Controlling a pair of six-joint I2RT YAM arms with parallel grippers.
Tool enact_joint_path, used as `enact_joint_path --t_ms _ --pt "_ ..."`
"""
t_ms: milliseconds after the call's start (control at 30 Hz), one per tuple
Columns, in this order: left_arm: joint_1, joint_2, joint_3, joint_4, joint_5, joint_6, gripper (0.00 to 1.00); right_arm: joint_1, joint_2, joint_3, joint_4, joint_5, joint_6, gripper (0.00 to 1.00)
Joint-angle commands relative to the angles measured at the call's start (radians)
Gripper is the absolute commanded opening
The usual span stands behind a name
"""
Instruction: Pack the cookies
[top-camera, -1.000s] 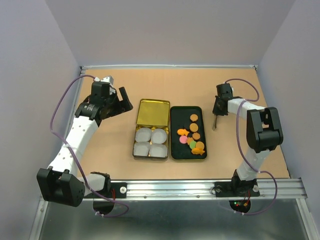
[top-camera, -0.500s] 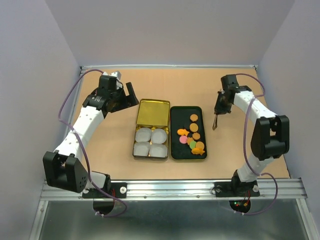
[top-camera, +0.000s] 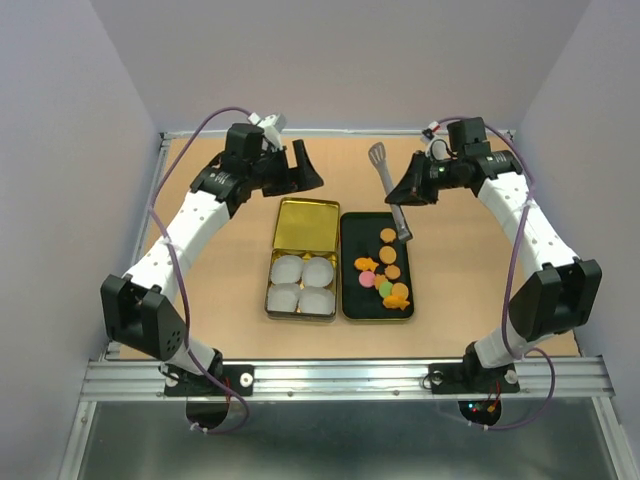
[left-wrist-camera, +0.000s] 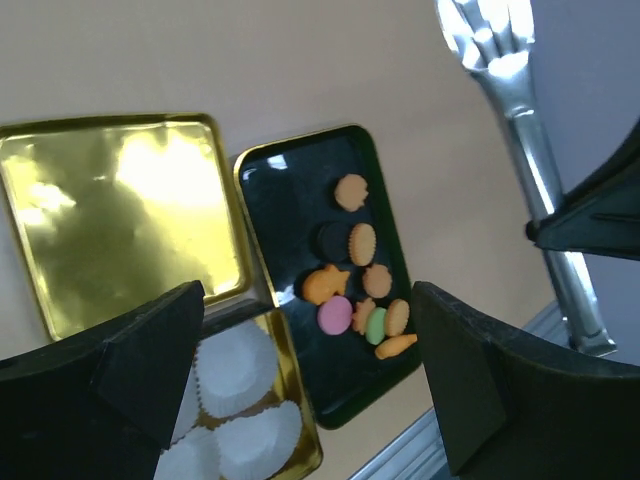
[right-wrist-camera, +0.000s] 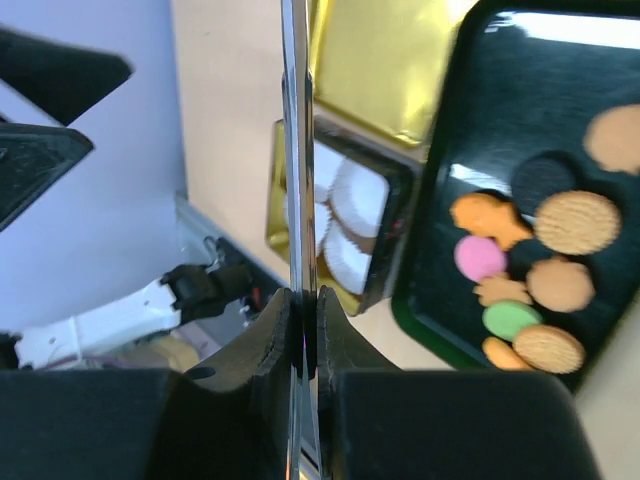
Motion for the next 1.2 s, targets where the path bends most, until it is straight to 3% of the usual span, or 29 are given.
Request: enact_joint_path --t_ms 0,300,533,733,833,1067,1167 --pt "-0.073 0.053 0.131 0.104 0.082 -0.053 0.96 0.044 0.032 0.139 0.014 -0.132 0.036 0.02" --pt "-0.173 0.208 0.316 0.099 0.067 -0.068 0.96 0.128 0.114 0.248 0.027 -0.1 0.073 0.01" --pt "-0.193 0.235 0.353 0.112 0.028 -0.107 0.96 0.159 0.132 0.259 0.06 -0.08 0.093 0.01" --pt "-0.196 0.297 0.433 -0.011 -0.091 -0.131 0.95 0.163 0.114 0.26 0.086 -0.068 0.093 0.0" --pt "-0.196 0.324 0.467 -0.034 -0.085 -0.137 0.94 0.163 0.1 0.236 0.103 -0.064 0.1 0.0" --pt "-0.201 0.373 0.526 -0.085 -0.09 -0.159 0.89 0.165 0.061 0.213 0.152 -0.031 0.117 0.01" --pt "-0.202 0.381 0.531 -0.085 -0.09 -0.161 0.81 0.165 0.058 0.205 0.176 -0.041 0.133 0.0"
